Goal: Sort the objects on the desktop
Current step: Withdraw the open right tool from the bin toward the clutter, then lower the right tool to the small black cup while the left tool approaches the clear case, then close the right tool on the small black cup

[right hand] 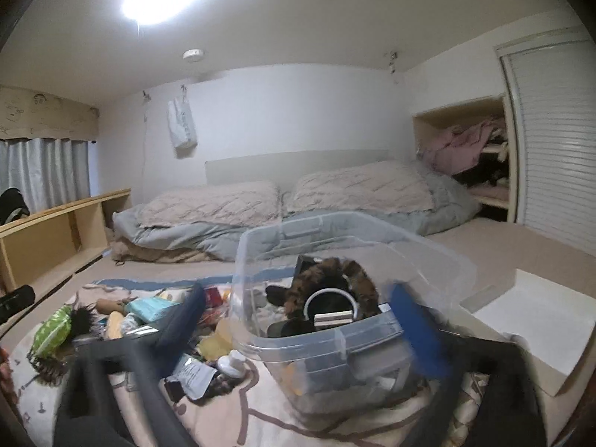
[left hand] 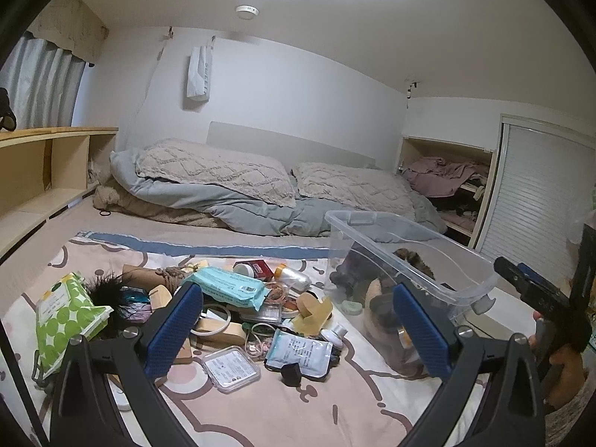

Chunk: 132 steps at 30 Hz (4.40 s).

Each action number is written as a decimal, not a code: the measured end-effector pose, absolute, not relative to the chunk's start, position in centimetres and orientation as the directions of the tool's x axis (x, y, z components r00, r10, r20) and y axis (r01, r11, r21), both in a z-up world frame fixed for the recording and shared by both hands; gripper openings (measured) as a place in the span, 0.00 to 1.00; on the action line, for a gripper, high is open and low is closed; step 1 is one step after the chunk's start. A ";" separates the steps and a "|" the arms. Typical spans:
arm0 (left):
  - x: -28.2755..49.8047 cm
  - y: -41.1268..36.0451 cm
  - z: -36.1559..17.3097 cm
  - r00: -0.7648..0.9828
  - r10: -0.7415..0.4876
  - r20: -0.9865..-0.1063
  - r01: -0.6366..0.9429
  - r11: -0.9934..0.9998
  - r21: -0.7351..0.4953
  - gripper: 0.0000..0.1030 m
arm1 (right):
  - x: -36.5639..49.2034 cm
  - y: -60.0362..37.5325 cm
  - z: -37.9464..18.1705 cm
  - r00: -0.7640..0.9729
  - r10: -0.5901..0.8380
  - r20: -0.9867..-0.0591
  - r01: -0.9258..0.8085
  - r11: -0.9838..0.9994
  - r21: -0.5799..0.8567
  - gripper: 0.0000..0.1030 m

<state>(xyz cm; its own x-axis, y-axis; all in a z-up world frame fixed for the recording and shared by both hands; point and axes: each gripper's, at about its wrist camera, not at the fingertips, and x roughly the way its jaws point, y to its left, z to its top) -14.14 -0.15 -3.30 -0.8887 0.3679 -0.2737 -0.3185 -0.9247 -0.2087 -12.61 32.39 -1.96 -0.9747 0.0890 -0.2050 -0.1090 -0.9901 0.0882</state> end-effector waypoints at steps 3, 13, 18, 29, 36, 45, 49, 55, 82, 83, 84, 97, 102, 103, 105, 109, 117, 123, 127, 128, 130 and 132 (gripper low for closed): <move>-13.9 -0.1 -3.7 -0.893 0.356 -0.276 -0.309 -0.930 -0.201 1.00 | -11.9 31.7 -2.2 -0.983 0.099 -0.155 -0.112 -0.991 0.076 0.98; -13.3 -1.6 -3.8 -0.922 0.304 -0.240 -0.258 -0.944 -0.205 1.00 | -11.1 30.4 -2.8 -0.994 0.072 -0.084 -0.080 -0.993 0.088 1.00; -13.1 -2.2 -4.0 -0.933 0.273 -0.235 -0.227 -0.952 -0.205 1.00 | -11.0 29.9 -3.7 -0.995 0.044 -0.085 -0.053 -0.993 0.103 1.00; -12.2 -3.0 -6.2 -0.945 0.192 -0.264 -0.155 -0.976 -0.155 1.00 | -10.8 27.6 -6.1 -0.995 0.016 -0.096 -0.025 -0.995 0.094 1.00; -12.0 -3.0 -8.3 -0.936 0.167 -0.309 -0.125 -0.981 -0.150 1.00 | -10.9 25.1 -7.9 -0.990 -0.041 -0.136 0.035 -0.998 0.049 1.00; -12.3 -2.5 -10.6 -0.918 0.160 -0.363 -0.106 -0.980 -0.166 1.00 | -11.7 21.7 -10.4 -0.961 -0.138 -0.240 0.142 -0.990 0.003 1.00; -12.7 -2.7 -11.3 -0.914 0.149 -0.378 -0.087 -0.981 -0.174 1.00 | -12.1 21.1 -11.0 -0.950 -0.145 -0.277 0.154 -0.988 -0.011 1.00; -13.7 -3.3 -12.7 -0.895 0.142 -0.424 -0.059 -0.977 -0.203 1.00 | -13.4 21.0 -12.2 -0.923 -0.135 -0.360 0.149 -0.989 -0.009 1.00; -19.9 -2.3 -15.9 -0.824 0.159 -0.544 -0.045 -0.975 -0.217 0.84 | -25.9 19.7 -16.7 -0.765 -0.257 -0.591 0.200 -0.966 0.160 0.46; -20.6 -2.2 -16.1 -0.819 0.160 -0.552 -0.049 -0.976 -0.210 0.84 | -26.3 19.7 -16.9 -0.762 -0.262 -0.592 0.202 -0.965 0.168 0.46; -21.1 -2.1 -16.3 -0.814 0.157 -0.559 -0.052 -0.978 -0.200 0.84 | -26.7 19.6 -17.0 -0.759 -0.269 -0.593 0.204 -0.963 0.176 0.44; -28.3 -2.9 -19.5 -0.737 0.169 -0.655 -0.046 -0.979 -0.200 0.73 | -30.0 16.9 -19.0 -0.668 -0.364 -0.650 0.304 -0.930 0.209 0.24; -29.9 -2.5 -20.4 -0.719 0.189 -0.669 -0.058 -0.975 -0.214 0.73 | -29.4 16.4 -19.7 -0.622 -0.375 -0.687 0.324 -0.923 0.210 0.24; -30.3 -2.3 -20.5 -0.716 0.189 -0.672 -0.060 -0.976 -0.210 0.73 | -29.1 15.9 -20.0 -0.605 -0.374 -0.703 0.336 -0.920 0.200 0.24; -30.8 -2.2 -20.6 -0.713 0.190 -0.675 -0.062 -0.976 -0.210 0.73 | -28.5 15.7 -20.1 -0.602 -0.364 -0.711 0.343 -0.922 0.181 0.24; -31.8 -2.5 -21.1 -0.704 0.204 -0.680 -0.060 -0.972 -0.229 0.73 | -27.1 16.2 -20.1 -0.567 -0.387 -0.727 0.352 -0.912 0.211 0.24; -33.5 -2.7 -21.6 -0.689 0.241 -0.684 -0.072 -0.961 -0.267 0.73 | -23.5 16.1 -20.9 -0.489 -0.368 -0.790 0.352 -0.913 0.207 0.24; -33.6 -1.7 -22.4 -0.632 0.291 -0.719 -0.132 -0.954 -0.270 0.73 | -22.0 17.5 -19.9 -0.504 -0.406 -0.762 0.311 -0.909 0.279 0.24; -32.7 -0.6 -22.6 -0.606 0.301 -0.737 -0.166 -0.953 -0.253 0.72 | -22.0 18.8 -19.1 -0.557 -0.406 -0.725 0.276 -0.913 0.299 0.24; -32.5 -0.4 -22.5 -0.605 0.302 -0.737 -0.172 -0.953 -0.249 0.72 | -22.1 19.1 -18.9 -0.580 -0.399 -0.710 0.264 -0.917 0.300 0.24; -31.9 0.1 -22.3 -0.593 0.315 -0.741 -0.187 -0.949 -0.254 0.72 | -22.4 19.7 -18.6 -0.608 -0.388 -0.693 0.242 -0.922 0.303 0.24; -31.2 0.3 -22.3 -0.590 0.322 -0.741 -0.193 -0.947 -0.258 0.72 | -22.7 20.2 -18.7 -0.623 -0.369 -0.690 0.209 -0.928 0.308 0.24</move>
<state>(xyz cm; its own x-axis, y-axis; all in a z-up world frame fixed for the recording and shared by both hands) -31.18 0.28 -22.27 -0.5895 0.3222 -0.7407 -0.1928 -0.9466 -0.2583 -22.72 20.21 -18.65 -0.6226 -0.3693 -0.6900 0.2094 -0.9281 0.3079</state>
